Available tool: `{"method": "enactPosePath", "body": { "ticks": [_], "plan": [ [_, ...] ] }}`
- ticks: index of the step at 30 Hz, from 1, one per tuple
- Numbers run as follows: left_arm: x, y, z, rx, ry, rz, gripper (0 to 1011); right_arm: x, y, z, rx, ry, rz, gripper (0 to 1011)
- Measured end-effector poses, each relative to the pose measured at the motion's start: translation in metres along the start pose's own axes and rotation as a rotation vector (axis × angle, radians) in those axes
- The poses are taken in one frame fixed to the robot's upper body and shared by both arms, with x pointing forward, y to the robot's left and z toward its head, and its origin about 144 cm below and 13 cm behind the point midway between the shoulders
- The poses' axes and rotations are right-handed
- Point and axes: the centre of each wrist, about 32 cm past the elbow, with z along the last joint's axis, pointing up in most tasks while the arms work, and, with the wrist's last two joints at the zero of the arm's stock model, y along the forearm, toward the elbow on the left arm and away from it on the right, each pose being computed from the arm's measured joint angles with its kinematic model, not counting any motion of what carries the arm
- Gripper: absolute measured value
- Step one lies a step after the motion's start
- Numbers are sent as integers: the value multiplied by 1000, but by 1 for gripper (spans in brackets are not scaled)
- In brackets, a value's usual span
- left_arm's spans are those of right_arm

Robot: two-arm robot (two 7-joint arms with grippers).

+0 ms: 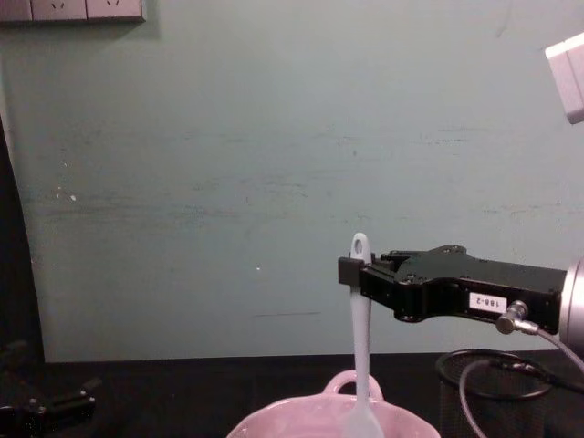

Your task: Use the one hand to pick up the spoon and stir the clear water in the bowl.

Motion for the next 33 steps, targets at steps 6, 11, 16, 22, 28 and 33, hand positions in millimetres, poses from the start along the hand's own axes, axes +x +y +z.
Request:
{"method": "enactPosePath", "body": {
  "ticks": [6, 11, 16, 22, 28, 33],
  "plan": [
    [0, 0, 0, 0, 0, 0, 1011, -8, 1, 1, -4, 35, 55, 119],
    [0, 0, 0, 0, 0, 0, 1011, -15, 8, 0, 5, 43, 84, 119],
    [0, 0, 0, 0, 0, 0, 1011, -21, 19, -2, 31, 39, 102, 119],
    [0, 0, 0, 0, 0, 0, 1011, -23, 33, -6, 48, 11, 79, 119],
    [0, 0, 0, 0, 0, 0, 1011, -17, 44, -15, 60, -23, 3, 119],
    [0, 0, 0, 0, 0, 0, 1011, -9, 44, -17, 72, -53, -62, 119]
  ]
}}
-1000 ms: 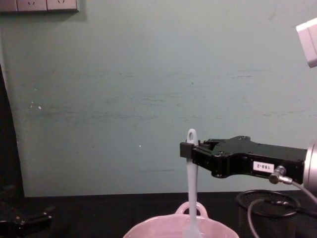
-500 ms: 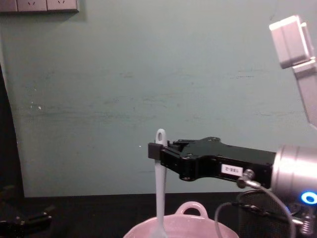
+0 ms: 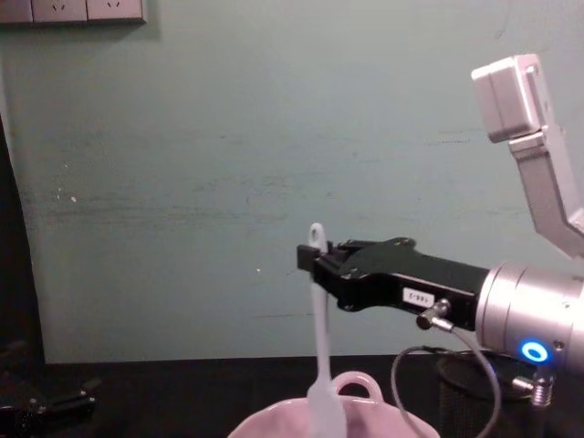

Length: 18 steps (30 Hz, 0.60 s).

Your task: Use the one hand to pick up the spoon and stir the clear water in the bowl.

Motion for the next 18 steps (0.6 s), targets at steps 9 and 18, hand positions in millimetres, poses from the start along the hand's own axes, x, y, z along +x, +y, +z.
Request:
{"method": "enactPosePath", "body": {
  "ticks": [9, 18],
  "plan": [
    [0, 0, 0, 0, 0, 0, 1011, 11, -17, 8, -13, -15, -33, 120],
    [0, 0, 0, 0, 0, 0, 1011, 5, -40, 20, -26, 38, 23, 119]
  ]
}}
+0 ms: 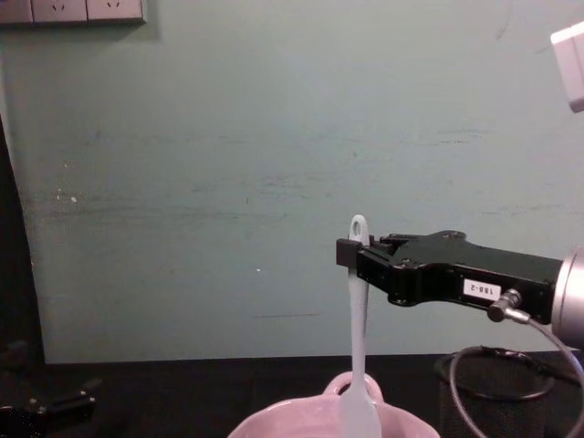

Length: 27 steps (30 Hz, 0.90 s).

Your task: Use the one hand to pick up the spoon and stir the clear water in the bowl.

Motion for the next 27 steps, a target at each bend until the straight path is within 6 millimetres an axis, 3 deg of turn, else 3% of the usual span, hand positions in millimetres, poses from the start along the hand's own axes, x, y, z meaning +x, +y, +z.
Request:
{"method": "enactPosePath", "body": {
  "ticks": [16, 27],
  "plan": [
    [0, 0, 0, 0, 0, 0, 1011, -7, 0, 2, 28, 68, 32, 120],
    [0, 0, 0, 0, 0, 0, 1011, 9, -12, 31, 86, 99, -46, 119]
  ]
}}
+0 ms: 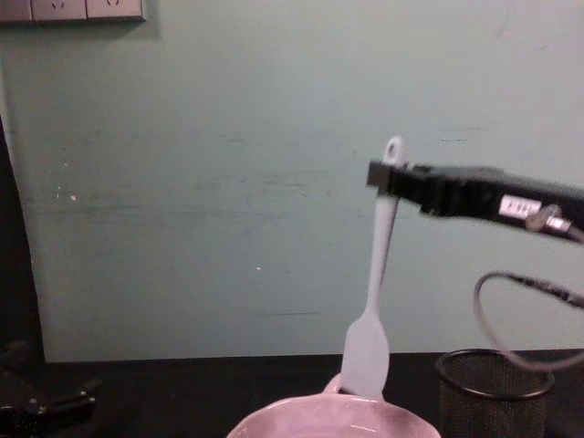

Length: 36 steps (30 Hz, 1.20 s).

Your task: Use the one hand to pick up the spoon and stir the clear water in the bowl.

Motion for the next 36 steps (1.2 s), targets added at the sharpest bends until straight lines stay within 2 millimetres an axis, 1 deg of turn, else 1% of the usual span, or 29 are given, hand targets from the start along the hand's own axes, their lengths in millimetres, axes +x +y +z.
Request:
{"method": "enactPosePath", "body": {
  "ticks": [4, 5, 6, 9, 12, 18, 23, 26, 36],
  "plan": [
    [0, 0, 0, 0, 0, 0, 1011, 5, -5, 15, 21, 44, -33, 119],
    [0, 0, 0, 0, 0, 0, 1012, 5, -5, 15, 21, 44, -33, 119],
    [0, 0, 0, 0, 0, 0, 1011, 8, -7, 20, 27, 59, -44, 120],
    [0, 0, 0, 0, 0, 0, 1011, 11, -10, 27, 32, 77, -54, 119],
    [0, 0, 0, 0, 0, 0, 1011, 19, -15, 40, 34, 99, -82, 119],
    [0, 0, 0, 0, 0, 0, 1011, 33, -23, 55, 24, 122, -148, 119],
    [0, 0, 0, 0, 0, 0, 1011, 40, -28, 57, 11, 143, -182, 119],
    [0, 0, 0, 0, 0, 0, 1011, 46, -32, 54, -3, 166, -207, 119],
    [0, 0, 0, 0, 0, 0, 1011, 52, -39, 45, -36, 215, -234, 119]
  ]
}}
